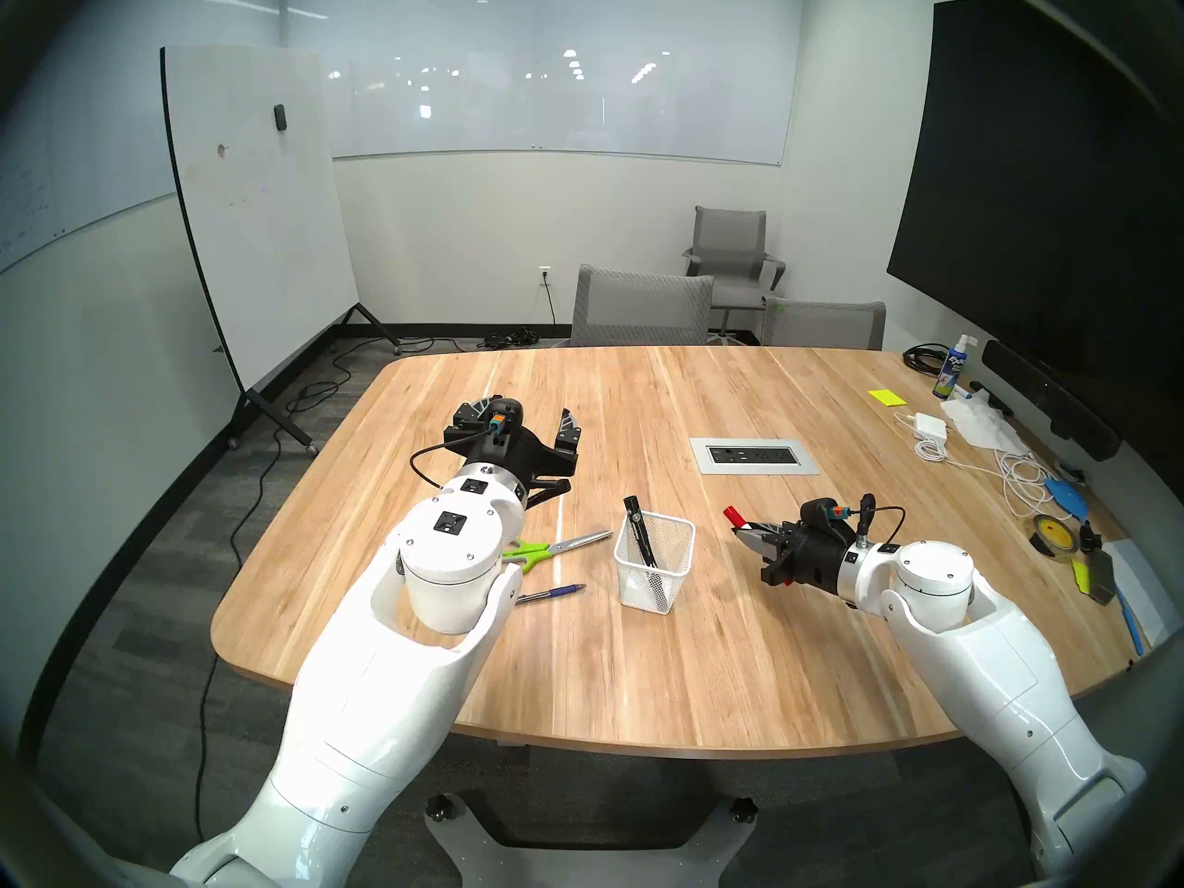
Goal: Place the pen, the marker, and the scissors into the pen holder
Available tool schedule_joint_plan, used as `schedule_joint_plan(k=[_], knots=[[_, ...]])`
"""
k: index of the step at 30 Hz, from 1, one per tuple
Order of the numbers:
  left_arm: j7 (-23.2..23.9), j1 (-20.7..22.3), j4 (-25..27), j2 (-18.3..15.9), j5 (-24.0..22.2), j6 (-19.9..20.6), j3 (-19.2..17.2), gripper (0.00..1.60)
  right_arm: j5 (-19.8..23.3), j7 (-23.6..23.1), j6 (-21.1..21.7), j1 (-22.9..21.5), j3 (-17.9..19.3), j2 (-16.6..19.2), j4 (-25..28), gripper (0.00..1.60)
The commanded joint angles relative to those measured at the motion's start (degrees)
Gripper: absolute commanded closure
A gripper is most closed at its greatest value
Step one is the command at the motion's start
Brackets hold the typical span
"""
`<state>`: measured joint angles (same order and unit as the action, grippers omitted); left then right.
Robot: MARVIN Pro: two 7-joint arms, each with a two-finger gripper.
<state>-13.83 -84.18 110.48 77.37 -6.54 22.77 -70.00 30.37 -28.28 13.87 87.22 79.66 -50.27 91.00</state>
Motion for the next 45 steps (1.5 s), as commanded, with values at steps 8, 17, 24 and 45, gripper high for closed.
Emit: schedule_joint_plan(k=[8,17,24,45], knots=[[-0.1,0.6,1.1,0.1,0.1,-0.4,-0.1,0.0,7.2,-4.3,-7.0,10.8,9.2,1.5,11.7,1.6],[-0.1,0.6,1.1,0.1,0.1,-0.4,-0.1,0.0,11.3,-8.2,-12.5,17.8,15.2,0.5,16.2,1.6],[-0.1,0.6,1.1,0.1,0.1,-0.4,-0.1,0.0,14.0,-12.4,-16.7,22.8,18.7,-1.9,17.3,1.6],[-0.1,0.6,1.1,0.1,0.1,-0.4,-0.2,0.0,17.0,-16.2,-20.7,22.7,16.5,-6.1,17.1,1.6]])
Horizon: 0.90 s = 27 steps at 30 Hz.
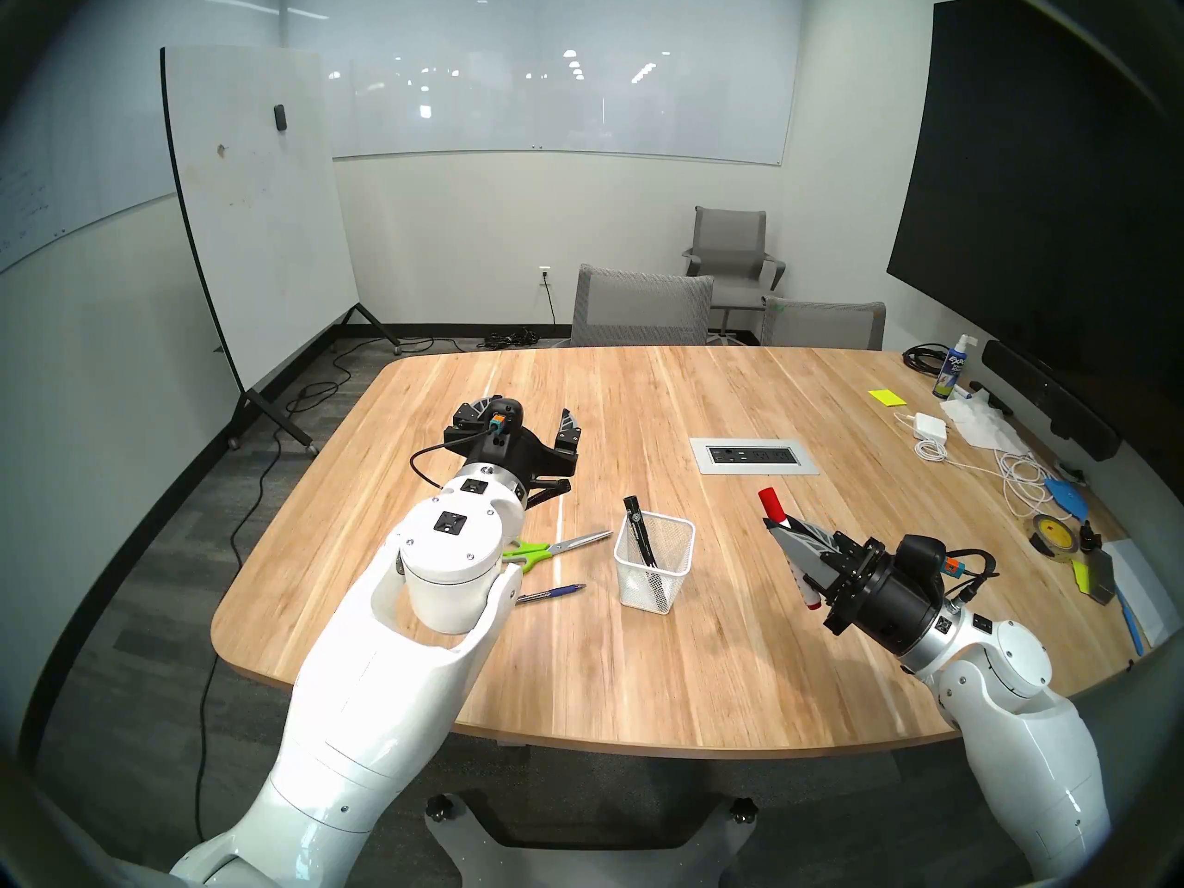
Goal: Place the pen, the marker, and the scissors into the pen holder
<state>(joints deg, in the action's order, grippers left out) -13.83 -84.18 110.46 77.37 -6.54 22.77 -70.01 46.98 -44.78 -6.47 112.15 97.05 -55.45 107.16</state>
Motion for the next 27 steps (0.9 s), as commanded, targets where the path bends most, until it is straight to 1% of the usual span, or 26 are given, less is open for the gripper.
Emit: schedule_joint_plan(k=[1,5,15,19,27], knots=[[-0.1,0.6,1.1,0.1,0.1,-0.4,-0.1,0.0,0.2,0.5,-0.2,-2.7,-1.4,-1.0,1.0,1.6],[-0.1,0.6,1.1,0.1,0.1,-0.4,-0.1,0.0,-0.6,1.5,0.3,-4.9,-3.6,-1.6,0.7,1.6],[-0.1,0.6,1.1,0.1,0.1,-0.4,-0.1,0.0,-0.8,2.4,0.3,-6.9,-6.7,-2.4,0.5,1.6],[-0.1,0.6,1.1,0.1,0.1,-0.4,-0.1,0.0,-0.7,2.5,0.1,-7.0,-6.9,-2.4,0.8,1.6],[-0.1,0.6,1.1,0.1,0.1,-0.4,-0.1,0.0,0.4,1.7,-0.6,-5.3,-5.7,-2.1,3.1,1.6]])
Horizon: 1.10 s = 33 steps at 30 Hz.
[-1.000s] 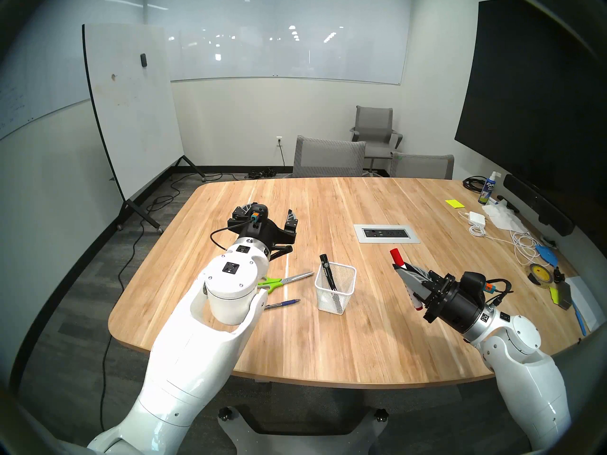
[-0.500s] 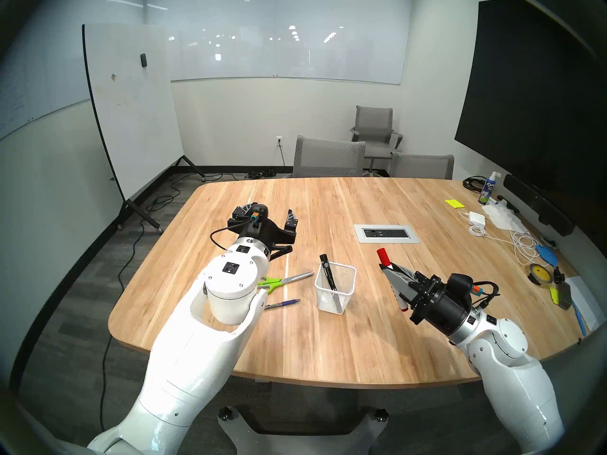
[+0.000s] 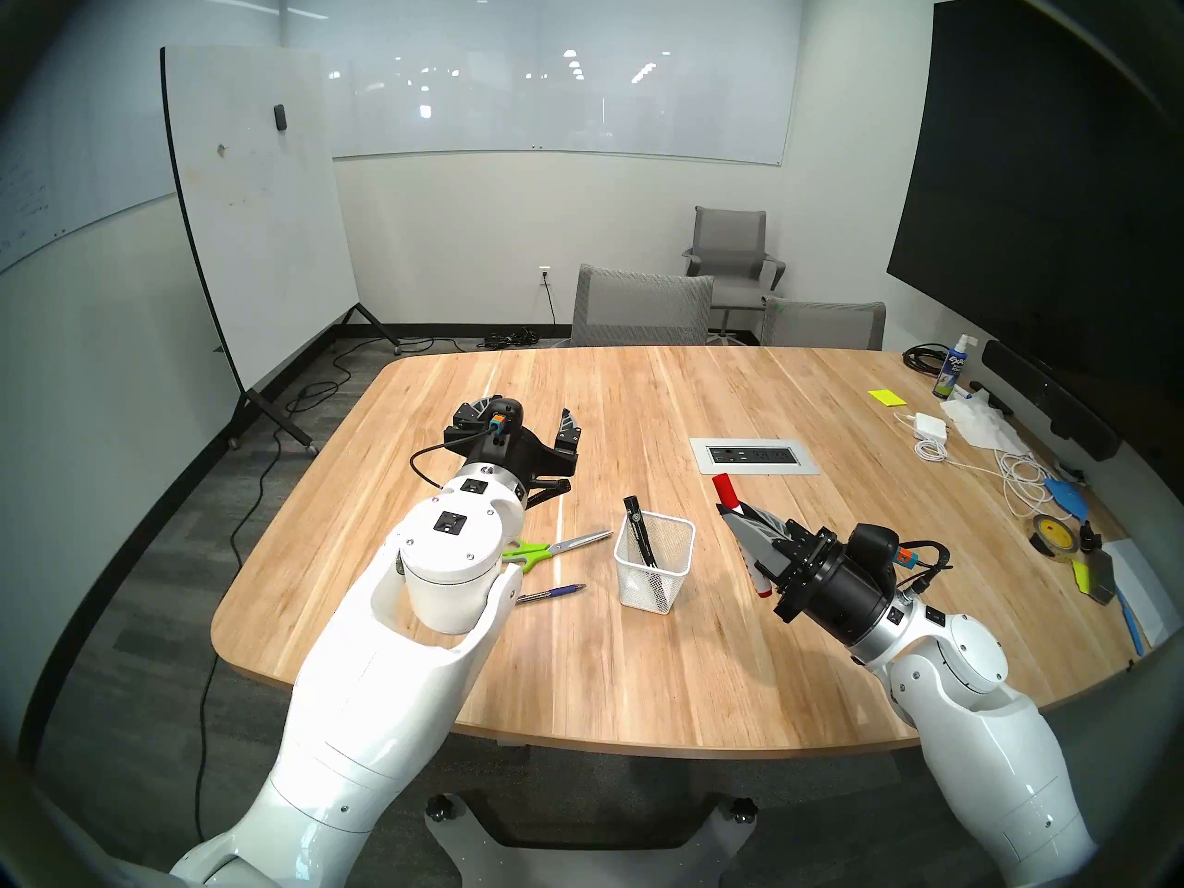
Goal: Place the pen, the marker, and the scissors into the pen holder
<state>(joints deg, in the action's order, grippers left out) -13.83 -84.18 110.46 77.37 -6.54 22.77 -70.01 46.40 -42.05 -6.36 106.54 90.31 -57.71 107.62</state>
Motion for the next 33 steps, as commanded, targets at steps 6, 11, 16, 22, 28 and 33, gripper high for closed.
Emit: schedule_joint_plan(k=[6,11,16,22,28,33], knots=[[-0.1,0.6,1.1,0.1,0.1,-0.4,-0.2,0.0,1.3,-1.7,-1.0,0.9,1.4,-0.2,3.0,1.6],[-0.1,0.6,1.1,0.1,0.1,-0.4,-0.2,0.0,1.7,-2.2,-1.2,1.0,1.6,-0.5,2.9,1.6],[-0.1,0.6,1.1,0.1,0.1,-0.4,-0.2,0.0,2.2,-2.7,-1.2,1.1,2.6,-0.5,2.9,1.6],[-0.1,0.6,1.1,0.1,0.1,-0.4,-0.2,0.0,2.8,-3.3,-1.3,0.3,3.4,-0.6,2.3,1.6],[-0.1,0.6,1.1,0.1,0.1,-0.4,-0.2,0.0,2.8,-3.9,-1.1,-0.3,2.7,-1.0,2.7,1.6],[-0.1,0.6,1.1,0.1,0.1,-0.4,-0.2,0.0,2.8,-5.1,-1.8,1.0,3.0,-1.2,2.6,1.6]])
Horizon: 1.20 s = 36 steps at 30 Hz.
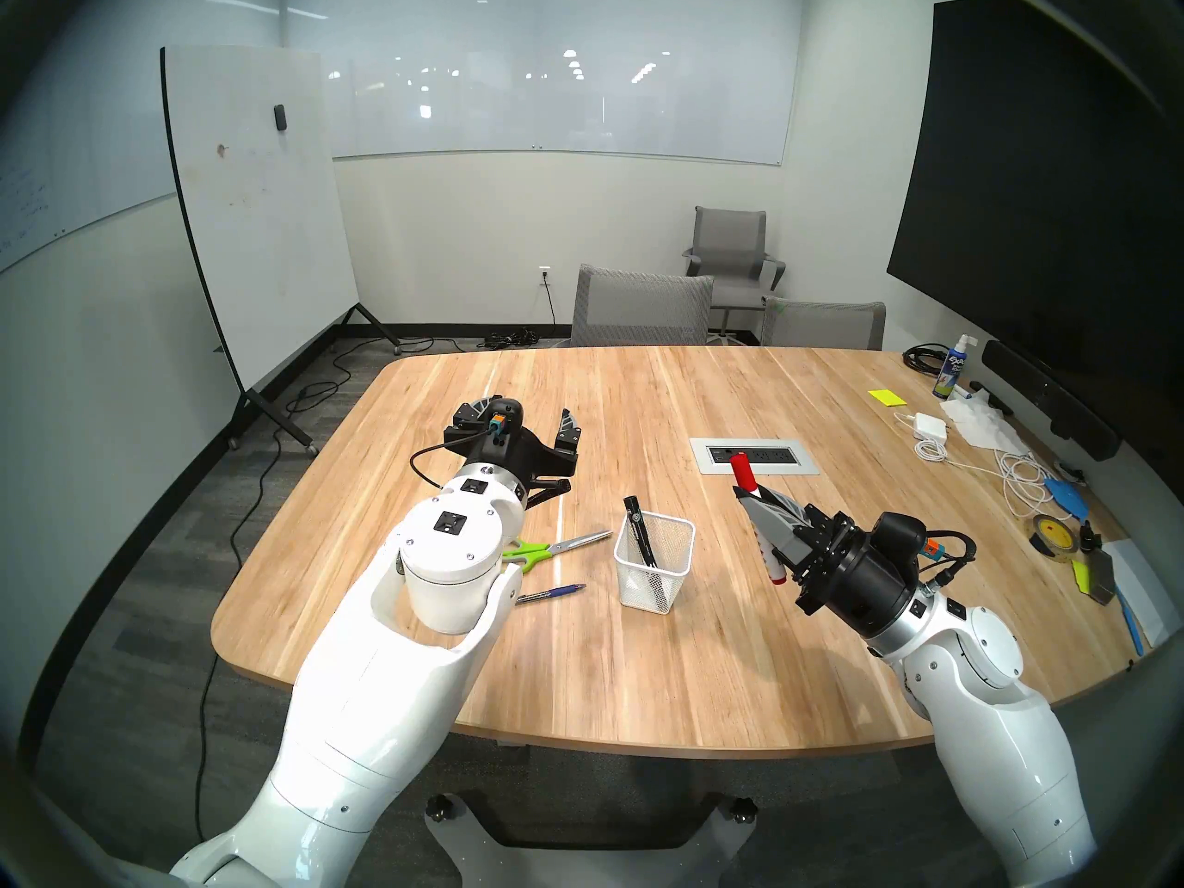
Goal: Place the pen, the marker, and the scissors into the pen holder
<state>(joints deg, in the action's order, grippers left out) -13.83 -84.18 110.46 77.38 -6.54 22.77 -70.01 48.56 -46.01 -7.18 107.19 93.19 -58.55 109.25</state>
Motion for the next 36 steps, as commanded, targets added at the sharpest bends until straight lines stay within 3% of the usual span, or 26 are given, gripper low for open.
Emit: schedule_joint_plan(k=[1,15,36], knots=[[-0.1,0.6,1.1,0.1,0.1,-0.4,-0.1,0.0,0.7,-1.4,-1.2,0.6,0.2,-0.4,0.9,1.6],[-0.1,0.6,1.1,0.1,0.1,-0.4,-0.1,0.0,1.8,-5.6,-2.9,-0.2,0.8,-0.8,-2.3,1.6],[-0.1,0.6,1.1,0.1,0.1,-0.4,-0.1,0.0,-4.3,-4.2,-3.5,-6.4,-5.8,-3.1,-7.1,1.6]])
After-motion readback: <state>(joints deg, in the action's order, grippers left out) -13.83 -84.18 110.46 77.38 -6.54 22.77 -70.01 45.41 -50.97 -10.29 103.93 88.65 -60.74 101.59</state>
